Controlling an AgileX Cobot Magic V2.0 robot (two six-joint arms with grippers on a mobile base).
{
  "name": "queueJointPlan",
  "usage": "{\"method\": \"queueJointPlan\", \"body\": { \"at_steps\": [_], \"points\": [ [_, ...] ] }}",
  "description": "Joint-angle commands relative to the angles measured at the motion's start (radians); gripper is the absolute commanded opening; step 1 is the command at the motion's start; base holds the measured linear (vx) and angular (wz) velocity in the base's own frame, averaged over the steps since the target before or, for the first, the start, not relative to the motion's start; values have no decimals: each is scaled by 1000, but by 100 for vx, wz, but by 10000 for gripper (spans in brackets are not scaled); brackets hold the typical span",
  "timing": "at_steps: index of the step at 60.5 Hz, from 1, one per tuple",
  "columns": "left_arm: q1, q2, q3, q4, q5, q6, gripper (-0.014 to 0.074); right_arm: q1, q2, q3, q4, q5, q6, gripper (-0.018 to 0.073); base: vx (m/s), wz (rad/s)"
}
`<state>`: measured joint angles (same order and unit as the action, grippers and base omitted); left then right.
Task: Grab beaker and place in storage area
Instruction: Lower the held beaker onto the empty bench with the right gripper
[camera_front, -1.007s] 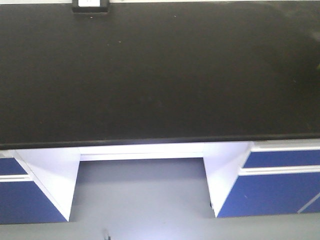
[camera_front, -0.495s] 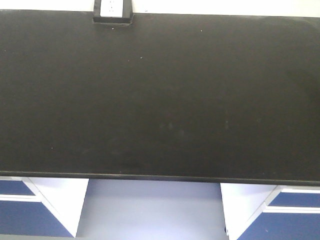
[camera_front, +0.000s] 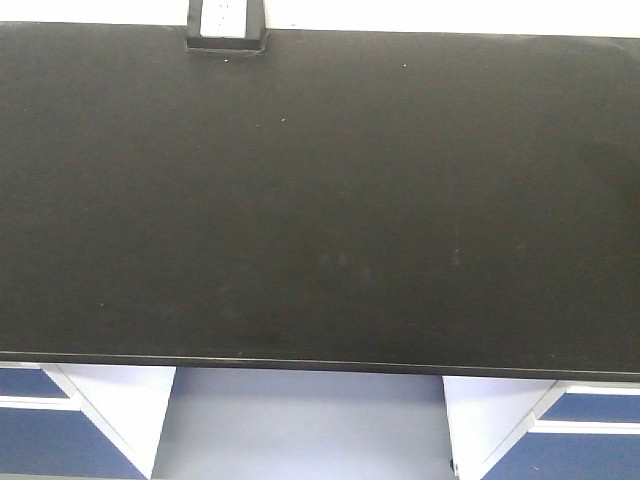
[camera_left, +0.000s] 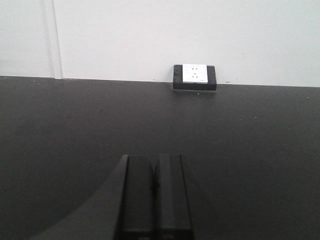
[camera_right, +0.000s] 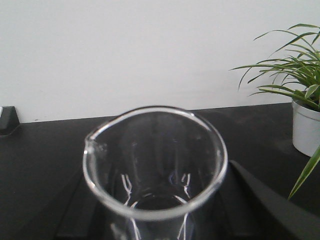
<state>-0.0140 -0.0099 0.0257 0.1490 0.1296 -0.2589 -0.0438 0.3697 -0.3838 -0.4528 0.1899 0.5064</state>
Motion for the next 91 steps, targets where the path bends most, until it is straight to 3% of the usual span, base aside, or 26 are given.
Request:
{"method": "queueJointPlan", "body": {
  "at_steps": [1,27,38,47,66,81,91],
  "points": [
    [-8,-18,22,-6,-80,-6,-8,-3,6,-29,-15,-74,-6,-3,0,0],
    [-8,-18,22,-6,-80,-6,-8,-3,10,-29,-12,-100,-4,-3,0,0],
    [-8,-18,22,-6,-80,-6,-8,-3,18,-29,-25,-190,-2,-3,0,0],
    [-8,-18,22,-6,-80,-6,-8,-3,154,-29,-52,-362,-2,-1,0,0],
    [-8,-18,22,-6,-80,-6,-8,-3,795,-65,-187,-901,-67,-1,0,0],
    [-8,-18,22,-6,-80,-6,-8,-3,1286,-112,-135,-1367,-194,-1,0,0],
    [-8,-18,22,-6,-80,-6,-8,-3,1503,-142,-71,-1533,-208,-1,0,0]
  ]
}}
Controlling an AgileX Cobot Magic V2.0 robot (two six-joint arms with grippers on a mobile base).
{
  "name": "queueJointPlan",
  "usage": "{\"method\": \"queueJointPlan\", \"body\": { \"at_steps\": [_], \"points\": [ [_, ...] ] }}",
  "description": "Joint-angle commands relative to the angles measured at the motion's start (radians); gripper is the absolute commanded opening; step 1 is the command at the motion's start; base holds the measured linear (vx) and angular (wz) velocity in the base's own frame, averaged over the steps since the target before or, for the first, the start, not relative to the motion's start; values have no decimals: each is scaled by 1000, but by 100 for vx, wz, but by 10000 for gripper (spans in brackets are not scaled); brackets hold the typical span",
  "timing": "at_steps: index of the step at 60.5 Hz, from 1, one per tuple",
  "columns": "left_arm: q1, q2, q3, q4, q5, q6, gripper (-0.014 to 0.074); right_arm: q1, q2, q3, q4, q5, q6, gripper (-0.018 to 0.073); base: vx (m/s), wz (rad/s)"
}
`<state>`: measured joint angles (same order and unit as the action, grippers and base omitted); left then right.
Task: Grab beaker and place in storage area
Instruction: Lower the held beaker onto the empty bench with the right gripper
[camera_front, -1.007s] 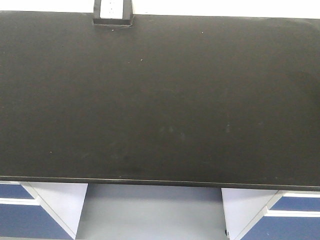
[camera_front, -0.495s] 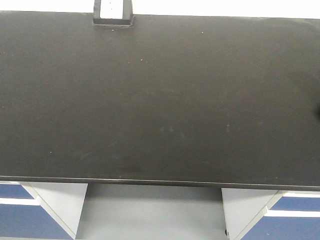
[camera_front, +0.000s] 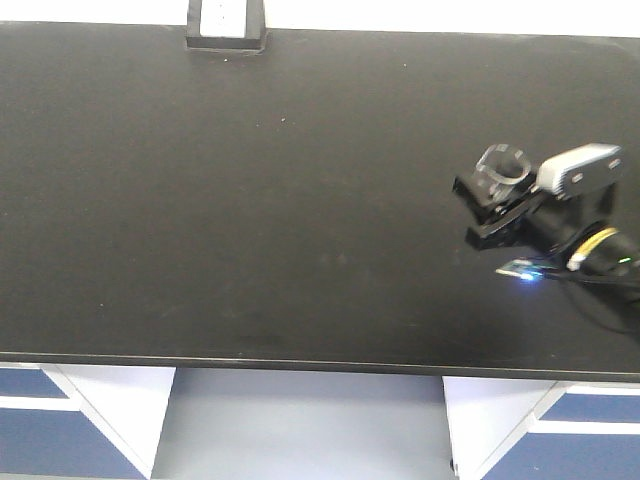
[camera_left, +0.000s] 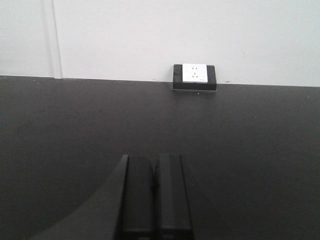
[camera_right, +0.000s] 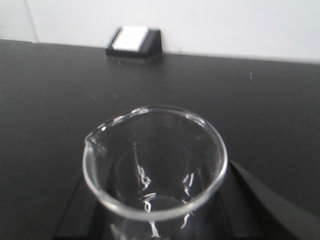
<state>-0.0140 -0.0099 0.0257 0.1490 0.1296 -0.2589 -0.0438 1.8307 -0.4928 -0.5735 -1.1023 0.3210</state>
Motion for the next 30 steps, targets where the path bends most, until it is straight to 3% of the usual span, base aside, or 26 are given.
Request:
{"method": "queueJointPlan", "body": {
  "at_steps": [1,11,30],
  "points": [
    [-8,-18,22,-6,-80,-6,-8,-3,50,-38,53,-241,-25,-1,0,0],
    [-8,-18,22,-6,-80,-6,-8,-3,109,-65,74,-240,-97,-1,0,0],
    [-8,-18,22,-6,-80,-6,-8,-3,143,-65,229,-212,-176,2,0,0]
  ]
}}
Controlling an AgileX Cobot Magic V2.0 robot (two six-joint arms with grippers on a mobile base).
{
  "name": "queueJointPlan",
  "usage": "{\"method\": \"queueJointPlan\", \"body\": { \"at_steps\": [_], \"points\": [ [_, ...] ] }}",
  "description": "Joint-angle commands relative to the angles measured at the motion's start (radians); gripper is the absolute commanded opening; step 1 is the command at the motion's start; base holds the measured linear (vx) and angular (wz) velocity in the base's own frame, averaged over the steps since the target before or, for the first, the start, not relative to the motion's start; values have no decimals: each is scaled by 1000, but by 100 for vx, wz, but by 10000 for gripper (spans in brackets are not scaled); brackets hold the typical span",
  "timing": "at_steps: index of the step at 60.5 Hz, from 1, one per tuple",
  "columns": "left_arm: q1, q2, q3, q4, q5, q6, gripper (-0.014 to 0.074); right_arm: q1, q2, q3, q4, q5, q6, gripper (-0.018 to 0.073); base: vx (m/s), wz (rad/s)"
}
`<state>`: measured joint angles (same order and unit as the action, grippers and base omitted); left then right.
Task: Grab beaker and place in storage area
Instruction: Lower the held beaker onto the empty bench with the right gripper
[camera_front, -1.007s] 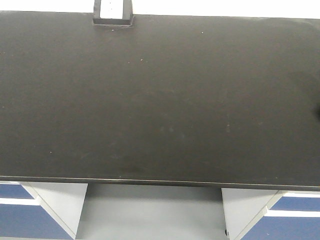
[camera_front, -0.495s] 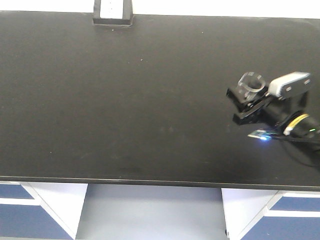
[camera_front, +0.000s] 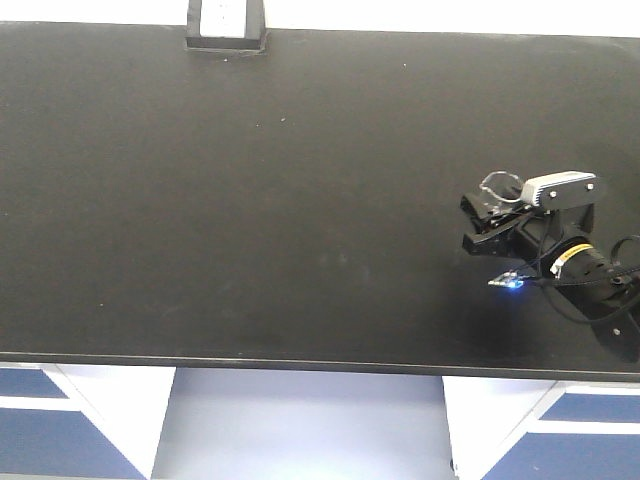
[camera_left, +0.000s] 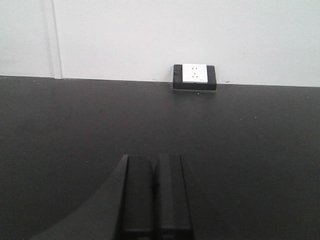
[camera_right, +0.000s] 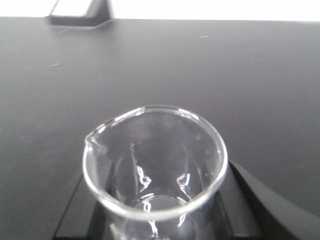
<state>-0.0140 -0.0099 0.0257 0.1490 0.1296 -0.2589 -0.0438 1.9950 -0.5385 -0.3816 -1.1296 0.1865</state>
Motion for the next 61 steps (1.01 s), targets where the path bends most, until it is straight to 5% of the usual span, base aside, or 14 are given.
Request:
{"method": "queueJointPlan", "body": {
  "at_steps": [1,40,61],
  "points": [
    [-8,-18,22,-6,-80,-6,-8,-3,-18,-19,38,-184,-51,2,0,0],
    [-8,-18,22,-6,-80,-6,-8,-3,97,-18,25,-213,-72,30,0,0],
    [-8,-18,22,-6,-80,-6,-8,-3,97,-18,-10,-213,-60,300,0,0]
  ]
}}
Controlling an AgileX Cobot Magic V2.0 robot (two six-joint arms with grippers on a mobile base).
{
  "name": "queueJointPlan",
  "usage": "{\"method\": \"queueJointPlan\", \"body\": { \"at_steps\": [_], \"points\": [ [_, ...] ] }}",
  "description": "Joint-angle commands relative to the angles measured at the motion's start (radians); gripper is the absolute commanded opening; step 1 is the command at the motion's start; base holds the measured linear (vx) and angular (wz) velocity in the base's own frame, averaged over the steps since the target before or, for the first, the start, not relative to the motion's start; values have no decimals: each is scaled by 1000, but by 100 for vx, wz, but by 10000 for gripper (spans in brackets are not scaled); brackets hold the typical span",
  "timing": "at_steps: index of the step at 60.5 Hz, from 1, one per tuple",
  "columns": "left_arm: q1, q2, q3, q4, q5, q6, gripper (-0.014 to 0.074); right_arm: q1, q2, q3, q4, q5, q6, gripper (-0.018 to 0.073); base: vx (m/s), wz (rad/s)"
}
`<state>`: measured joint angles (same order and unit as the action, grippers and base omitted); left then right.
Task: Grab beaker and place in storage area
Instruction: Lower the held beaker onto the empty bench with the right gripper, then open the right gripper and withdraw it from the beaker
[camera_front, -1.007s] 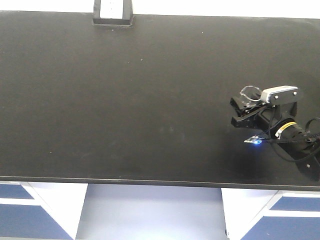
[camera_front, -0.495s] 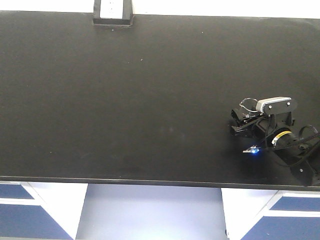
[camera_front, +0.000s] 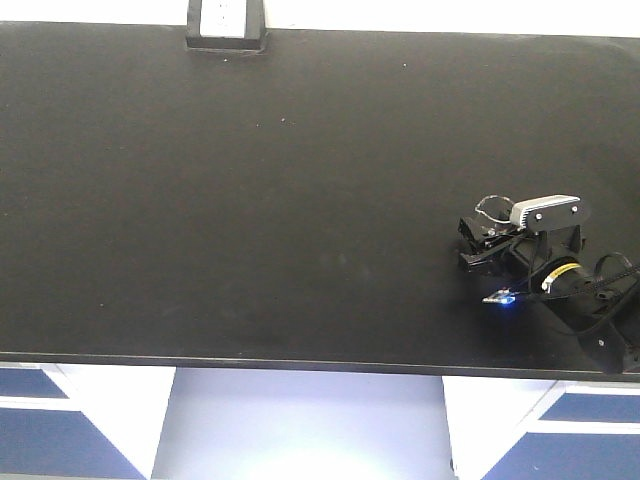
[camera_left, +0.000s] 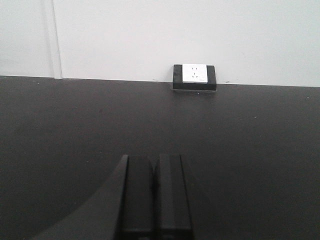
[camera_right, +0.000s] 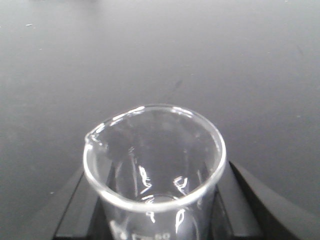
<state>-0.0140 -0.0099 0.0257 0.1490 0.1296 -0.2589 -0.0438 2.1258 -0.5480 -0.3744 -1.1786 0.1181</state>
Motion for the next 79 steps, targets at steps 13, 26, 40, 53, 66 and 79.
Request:
{"method": "queueJointPlan", "body": {
  "at_steps": [13,26,40,53,66,79],
  "points": [
    [-8,-18,22,-6,-80,-6,-8,-3,-33,-9,-5,-165,22,526,0,0],
    [-8,-18,22,-6,-80,-6,-8,-3,-49,12,13,-130,23,586,0,0],
    [-8,-18,22,-6,-80,-6,-8,-3,-104,102,14,-63,-8,586,0,0],
    [-8,-18,22,-6,-80,-6,-8,-3,-194,194,26,-61,-18,575,0,0],
    [-8,-18,22,-6,-80,-6,-8,-3,-362,289,60,12,-22,438,0,0],
    [-8,-18,22,-6,-80,-6,-8,-3,-687,314,13,304,99,106,0,0]
  ]
}}
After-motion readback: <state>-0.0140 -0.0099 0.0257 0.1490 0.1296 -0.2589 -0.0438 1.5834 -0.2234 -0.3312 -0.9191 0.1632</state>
